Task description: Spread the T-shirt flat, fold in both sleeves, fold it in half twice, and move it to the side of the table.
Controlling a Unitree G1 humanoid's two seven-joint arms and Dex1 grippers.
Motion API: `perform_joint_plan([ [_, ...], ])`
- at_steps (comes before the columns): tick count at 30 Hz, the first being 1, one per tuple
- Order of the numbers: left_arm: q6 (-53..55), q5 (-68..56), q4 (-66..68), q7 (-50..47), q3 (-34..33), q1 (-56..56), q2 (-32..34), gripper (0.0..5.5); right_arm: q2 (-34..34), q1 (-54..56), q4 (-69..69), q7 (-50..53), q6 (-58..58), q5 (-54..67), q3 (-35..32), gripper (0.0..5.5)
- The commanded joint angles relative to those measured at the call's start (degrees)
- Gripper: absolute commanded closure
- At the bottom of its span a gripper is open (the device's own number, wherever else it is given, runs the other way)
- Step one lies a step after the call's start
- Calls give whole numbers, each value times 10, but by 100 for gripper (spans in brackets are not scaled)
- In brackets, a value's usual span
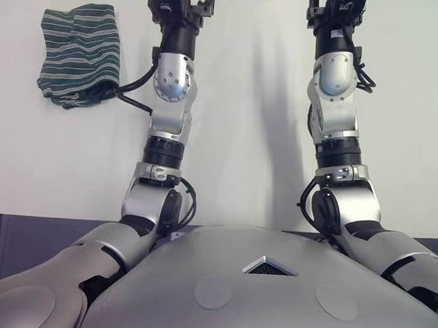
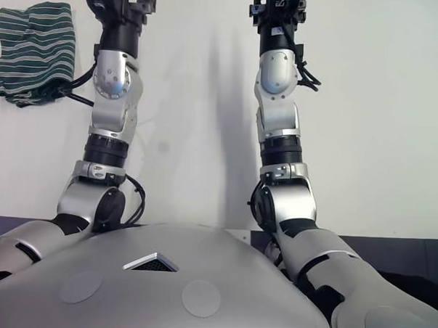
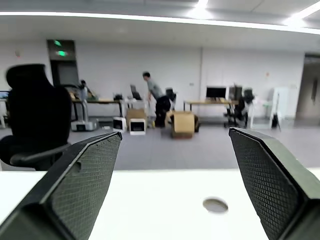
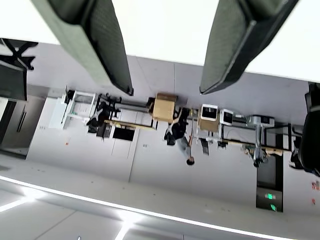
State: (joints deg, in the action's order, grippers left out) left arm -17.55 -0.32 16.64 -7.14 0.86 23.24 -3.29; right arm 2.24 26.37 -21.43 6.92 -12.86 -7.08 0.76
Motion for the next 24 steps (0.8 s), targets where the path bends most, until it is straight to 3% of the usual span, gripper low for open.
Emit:
perform_joint_plan([
  [1, -20, 15, -27, -24, -4, 3, -15, 154, -8, -4, 17, -4, 0, 7, 1, 299],
  [24, 54, 28, -46, -19, -24, 27, -2, 154, -7, 39, 8, -27, -31, 12, 3, 299],
])
